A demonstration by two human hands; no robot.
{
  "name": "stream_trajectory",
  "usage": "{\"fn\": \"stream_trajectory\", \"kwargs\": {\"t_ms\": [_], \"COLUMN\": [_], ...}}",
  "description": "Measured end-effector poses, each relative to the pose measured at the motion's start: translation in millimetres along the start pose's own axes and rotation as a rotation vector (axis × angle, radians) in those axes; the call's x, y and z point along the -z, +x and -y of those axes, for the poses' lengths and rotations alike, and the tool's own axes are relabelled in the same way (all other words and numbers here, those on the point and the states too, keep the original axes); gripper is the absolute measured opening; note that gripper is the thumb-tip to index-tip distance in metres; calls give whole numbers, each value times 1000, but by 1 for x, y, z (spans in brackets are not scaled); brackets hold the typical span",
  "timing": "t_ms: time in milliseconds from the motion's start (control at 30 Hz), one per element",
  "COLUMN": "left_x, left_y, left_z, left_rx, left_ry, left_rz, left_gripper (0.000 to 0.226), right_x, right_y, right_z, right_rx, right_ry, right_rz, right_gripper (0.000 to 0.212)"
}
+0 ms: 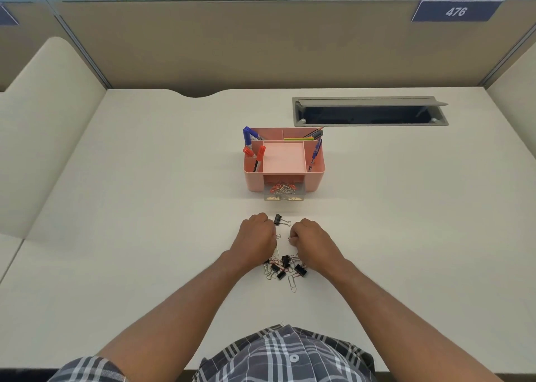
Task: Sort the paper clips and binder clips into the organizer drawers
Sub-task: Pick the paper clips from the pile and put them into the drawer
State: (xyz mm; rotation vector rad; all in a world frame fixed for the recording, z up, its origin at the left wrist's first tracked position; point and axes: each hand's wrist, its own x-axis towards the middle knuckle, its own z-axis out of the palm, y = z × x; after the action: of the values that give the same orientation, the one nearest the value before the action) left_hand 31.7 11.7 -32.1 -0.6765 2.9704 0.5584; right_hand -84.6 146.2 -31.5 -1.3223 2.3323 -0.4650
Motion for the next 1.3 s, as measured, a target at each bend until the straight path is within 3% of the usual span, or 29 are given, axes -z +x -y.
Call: {"fn": "stream_trajectory", "kwargs": {"t_ms": [233,400,600,800,867,1000,1133,1200,1300], "left_x": [26,55,68,56,45,24,7,2,-5], "left_y": [-2,23,46,31,16,-21,-48,-53,-54], "left_z": [-12,-17,-19,-5,4,20,30,30,28], "left_rx": [-57,-24,-3,-81,-82,-45,16,15,-14], "left_ry": [-282,-313,-300,-389,-394,-369,-373,-374,-304], "left_rz": [-287,-434,-441,-445,-399,-290,-212,-166,-106], "left_gripper": [8,7,14,20,31,48,47,46,47], "right_x": [41,76,87,85,79,60,40,30,19], "right_y": [10,33,59,44,31,7,-13,-19,-21], "right_z": [18,32,39,40,34,14,0,-3,-4], "right_rx": [-2,82,7,80,27,-209,-195,-158,-126], "right_ry": [196,242,83,145,168,89,-26,-55,-35], "right_rz": [-203,-423,-333,-360,-311,24,255,309,255], "right_gripper": [11,10,23,17,17,23,42,50,46]}}
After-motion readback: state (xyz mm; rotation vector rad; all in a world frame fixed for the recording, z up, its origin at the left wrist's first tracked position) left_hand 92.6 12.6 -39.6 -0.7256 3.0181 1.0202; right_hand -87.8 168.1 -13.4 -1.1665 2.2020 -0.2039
